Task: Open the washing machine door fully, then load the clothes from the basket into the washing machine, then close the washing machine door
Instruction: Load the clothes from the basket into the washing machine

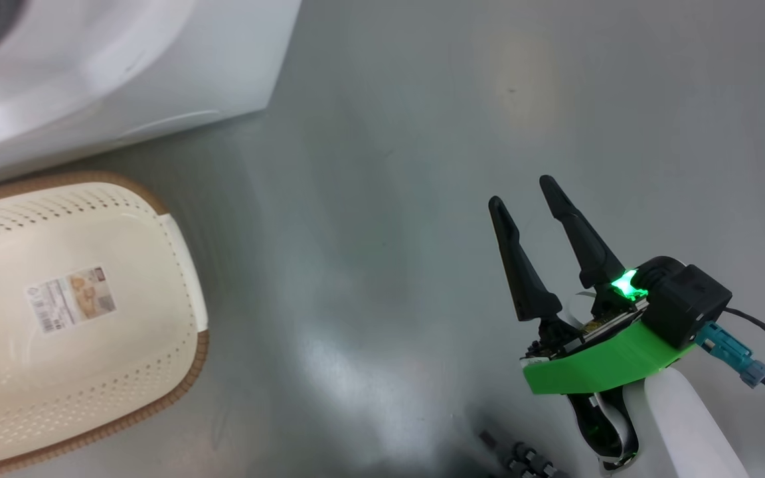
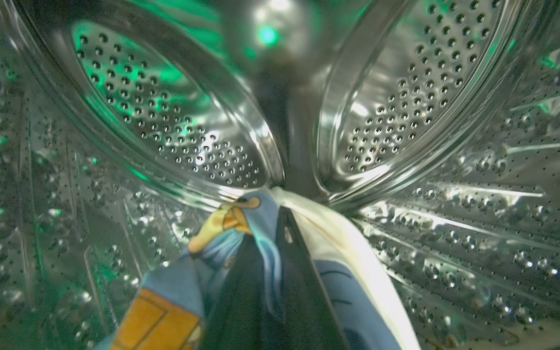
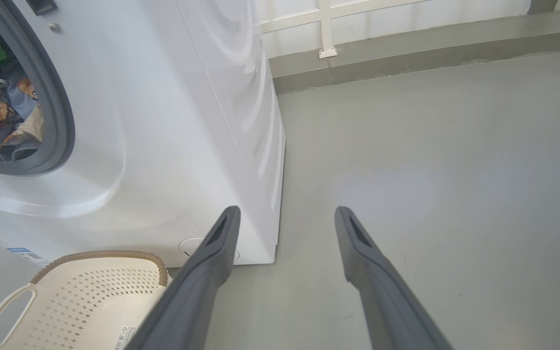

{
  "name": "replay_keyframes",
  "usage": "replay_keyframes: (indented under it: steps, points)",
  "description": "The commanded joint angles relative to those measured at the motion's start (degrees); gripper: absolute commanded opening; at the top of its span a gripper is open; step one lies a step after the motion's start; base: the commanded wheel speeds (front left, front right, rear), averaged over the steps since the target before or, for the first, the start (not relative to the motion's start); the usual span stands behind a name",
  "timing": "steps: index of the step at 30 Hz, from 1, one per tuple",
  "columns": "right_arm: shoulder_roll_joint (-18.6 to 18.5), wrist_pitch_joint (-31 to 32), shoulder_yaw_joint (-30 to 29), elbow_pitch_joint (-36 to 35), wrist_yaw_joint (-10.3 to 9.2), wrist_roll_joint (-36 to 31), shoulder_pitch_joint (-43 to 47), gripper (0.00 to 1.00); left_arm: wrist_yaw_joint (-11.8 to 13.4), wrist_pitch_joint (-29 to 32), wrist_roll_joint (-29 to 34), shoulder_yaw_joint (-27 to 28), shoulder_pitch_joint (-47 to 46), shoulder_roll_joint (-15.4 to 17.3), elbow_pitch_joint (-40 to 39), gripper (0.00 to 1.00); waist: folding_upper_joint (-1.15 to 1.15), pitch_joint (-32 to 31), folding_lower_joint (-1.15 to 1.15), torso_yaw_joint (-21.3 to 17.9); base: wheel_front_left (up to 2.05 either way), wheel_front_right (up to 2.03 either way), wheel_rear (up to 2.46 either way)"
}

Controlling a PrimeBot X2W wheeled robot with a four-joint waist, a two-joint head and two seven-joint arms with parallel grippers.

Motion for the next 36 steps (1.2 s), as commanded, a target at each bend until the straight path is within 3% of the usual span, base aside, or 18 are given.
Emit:
replay_keyframes:
  steps: [1,11,20,21,22,36]
  points:
    - [0.0,-0.7,1.3,-1.4,0.09,1.3,0.2,1.00,0.6,-1.3,0.9,1.0,-1.9,3.4,-2.0,0.00,0.00,1.2,0.00,-1.0,0.00,0.00,0.00]
    - [0.0,-0.7,1.5,-1.6,0.09,1.5,-0.6,1.00,2.5,-13.6,3.9,1.0,-4.7,5.2,0.7,0.00,0.00,2.5,0.00,-1.0,0.00,0.00,0.00]
    - [0.0,-0.7,1.7,-1.3,0.09,1.7,-0.8,1.00,1.5,-12.2,1.5,1.4,-2.6,4.3,6.1,0.00,0.00,2.9,0.00,-0.6,0.00,0.00,0.00]
    - [0.0,-0.7,1.7,-1.3,0.09,1.7,-0.9,1.00,1.4,-12.0,1.3,1.4,-2.7,4.2,6.5,0.15,0.00,3.0,0.00,-0.5,0.00,0.00,0.00]
    - [0.0,-0.7,1.7,-1.2,0.09,1.6,-0.9,1.00,1.4,-11.7,1.2,1.3,-2.8,4.1,6.8,0.97,0.00,3.0,0.00,-0.5,0.00,0.00,0.00]
    - [0.0,-0.7,0.6,-0.6,0.09,1.0,-1.0,1.00,1.3,-13.7,0.5,0.0,1.3,2.6,7.6,1.00,0.00,0.8,0.00,1.4,0.00,0.00,0.00]
